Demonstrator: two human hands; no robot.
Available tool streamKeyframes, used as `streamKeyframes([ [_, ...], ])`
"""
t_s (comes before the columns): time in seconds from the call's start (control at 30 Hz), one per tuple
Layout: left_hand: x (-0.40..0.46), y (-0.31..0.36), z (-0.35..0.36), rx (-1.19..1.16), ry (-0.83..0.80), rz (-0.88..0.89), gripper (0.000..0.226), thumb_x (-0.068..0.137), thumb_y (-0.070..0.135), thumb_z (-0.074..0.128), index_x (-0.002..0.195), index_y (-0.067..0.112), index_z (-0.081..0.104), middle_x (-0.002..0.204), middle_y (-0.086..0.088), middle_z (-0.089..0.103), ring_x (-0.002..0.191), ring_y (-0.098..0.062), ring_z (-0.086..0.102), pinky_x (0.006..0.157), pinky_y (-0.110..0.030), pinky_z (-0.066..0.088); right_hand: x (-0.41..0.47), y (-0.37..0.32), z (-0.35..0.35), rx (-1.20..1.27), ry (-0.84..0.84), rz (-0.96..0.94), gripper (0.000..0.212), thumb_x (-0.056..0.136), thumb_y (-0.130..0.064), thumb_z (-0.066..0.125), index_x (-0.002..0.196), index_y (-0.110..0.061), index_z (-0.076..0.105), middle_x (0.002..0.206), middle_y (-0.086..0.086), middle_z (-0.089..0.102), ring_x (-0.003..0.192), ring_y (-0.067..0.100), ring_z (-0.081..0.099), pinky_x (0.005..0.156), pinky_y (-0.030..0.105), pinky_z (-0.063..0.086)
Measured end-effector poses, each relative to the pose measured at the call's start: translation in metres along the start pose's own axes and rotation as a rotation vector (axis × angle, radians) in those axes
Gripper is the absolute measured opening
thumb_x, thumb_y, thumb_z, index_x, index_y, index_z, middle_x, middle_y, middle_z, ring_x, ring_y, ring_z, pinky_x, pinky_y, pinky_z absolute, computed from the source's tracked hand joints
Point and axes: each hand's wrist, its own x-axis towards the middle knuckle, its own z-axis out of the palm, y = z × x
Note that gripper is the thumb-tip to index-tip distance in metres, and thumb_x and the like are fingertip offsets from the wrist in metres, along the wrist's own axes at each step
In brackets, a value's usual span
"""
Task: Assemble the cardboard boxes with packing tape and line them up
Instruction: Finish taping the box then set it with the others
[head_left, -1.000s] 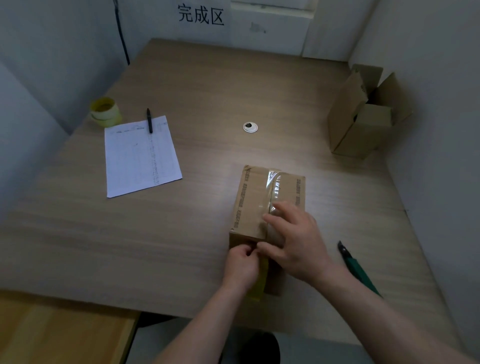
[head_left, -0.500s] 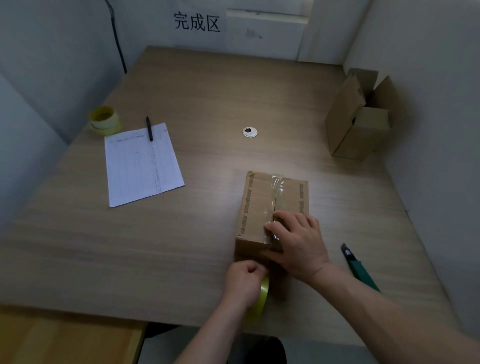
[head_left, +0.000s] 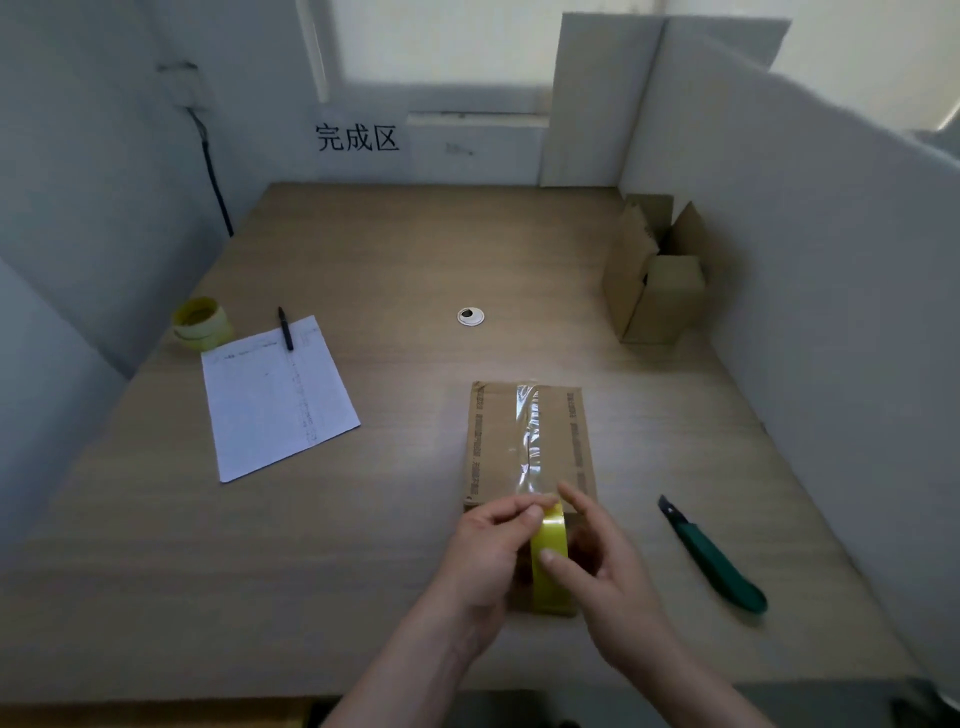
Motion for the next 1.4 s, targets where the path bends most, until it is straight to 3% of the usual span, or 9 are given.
streamKeyframes([
  [0.13,0.002,0.001,0.007,0.135,0.002,0.152,0.023,0.093,0.006,0.06,0.087,0.017,0.079,0.098,-0.015,0.073,0.091,-0.024,0.068,0.074,-0.029,0.056,0.007,-0.002,0.001,-0.06,0.129,-0.015,0.059,0.079,-0.023,0.069,0.134,-0.038,0.053,0.083,0.012,0.069,0.077,0.018,0.065,0.073,0.035,0.054],
  [0.3,0.007,-0.012,0.006,0.265,0.033,0.376,0.027,0.086,0.01,0.069,0.082,0.034,0.08,0.109,-0.006,0.053,0.103,-0.008,0.057,0.085,-0.014,0.045,0.018,-0.018,-0.009,-0.202,0.21,-0.019,0.018,0.081,-0.02,0.067,0.091,-0.032,0.075,0.07,-0.002,0.07,0.063,0.011,0.061,0.06,0.031,0.047],
  [0.57,0.01,-0.025,-0.023,0.739,0.092,0.574,0.032,0.082,0.042,0.056,0.111,0.047,0.069,0.101,0.019,0.059,0.106,-0.006,0.057,0.091,-0.019,0.045,0.013,-0.038,-0.018,-0.76,0.258,-0.184,0.011,0.085,-0.032,0.07,0.074,-0.032,0.071,0.063,-0.02,0.063,0.063,0.004,0.06,0.056,0.032,0.051],
  [0.73,0.005,-0.01,-0.017,0.333,0.051,0.361,0.025,0.094,0.033,0.062,0.085,0.019,0.08,0.086,0.003,0.073,0.086,-0.01,0.064,0.085,-0.029,0.049,0.018,-0.047,-0.012,-0.874,0.234,-0.26,0.027,0.076,-0.053,0.05,0.079,-0.033,0.067,0.065,-0.01,0.066,0.06,0.011,0.059,0.054,0.035,0.049],
  [0.83,0.006,-0.001,-0.013,0.041,0.066,0.194,0.034,0.097,0.029,0.053,0.086,0.005,0.076,0.081,-0.008,0.073,0.079,-0.015,0.066,0.078,-0.028,0.053,0.022,-0.051,-0.014,-0.926,0.2,-0.253,0.01,0.081,-0.041,0.062,0.078,-0.032,0.067,0.066,-0.009,0.065,0.062,0.011,0.059,0.056,0.037,0.05],
  [1.0,0.01,0.002,-0.016,0.128,-0.011,0.206,0.035,0.087,0.033,0.066,0.084,-0.001,0.073,0.077,-0.013,0.066,0.075,-0.02,0.059,0.074,-0.029,0.048,0.023,-0.059,-0.016,-0.975,0.135,-0.25,0.009,0.085,-0.035,0.067,0.079,-0.03,0.069,0.069,-0.008,0.066,0.064,0.011,0.056,0.056,0.03,0.044],
  [1.2,0.016,-0.003,-0.013,0.389,0.032,0.3,0.024,0.089,0.013,0.069,0.068,0.003,0.068,0.063,-0.011,0.064,0.061,-0.016,0.055,0.065,-0.036,0.049,0.025,-0.047,-0.023,-0.942,0.068,-0.225,0.005,0.085,-0.04,0.069,0.085,-0.035,0.07,0.068,-0.014,0.062,0.066,0.007,0.058,0.062,0.034,0.052],
  [1.3,0.018,-0.012,-0.021,0.389,0.121,0.288,0.029,0.09,0.009,0.067,0.061,0.012,0.066,0.059,-0.011,0.064,0.057,-0.017,0.059,0.059,-0.034,0.05,0.014,-0.032,-0.035,-0.538,-0.15,0.003,0.047,0.081,-0.036,0.075,0.125,-0.042,0.061,0.094,-0.019,0.066,0.086,-0.004,0.063,0.073,0.019,0.051],
  [1.4,0.015,-0.03,-0.034,0.472,0.208,0.282,0.037,0.089,0.008,0.066,0.054,0.017,0.06,0.051,-0.004,0.06,0.052,-0.017,0.057,0.058,-0.03,0.045,-0.001,-0.014,-0.054,-0.185,-0.275,0.132,0.069,0.075,-0.036,0.073,0.14,-0.034,0.049,0.082,-0.006,0.064,0.074,0.008,0.064,0.066,0.023,0.049],
])
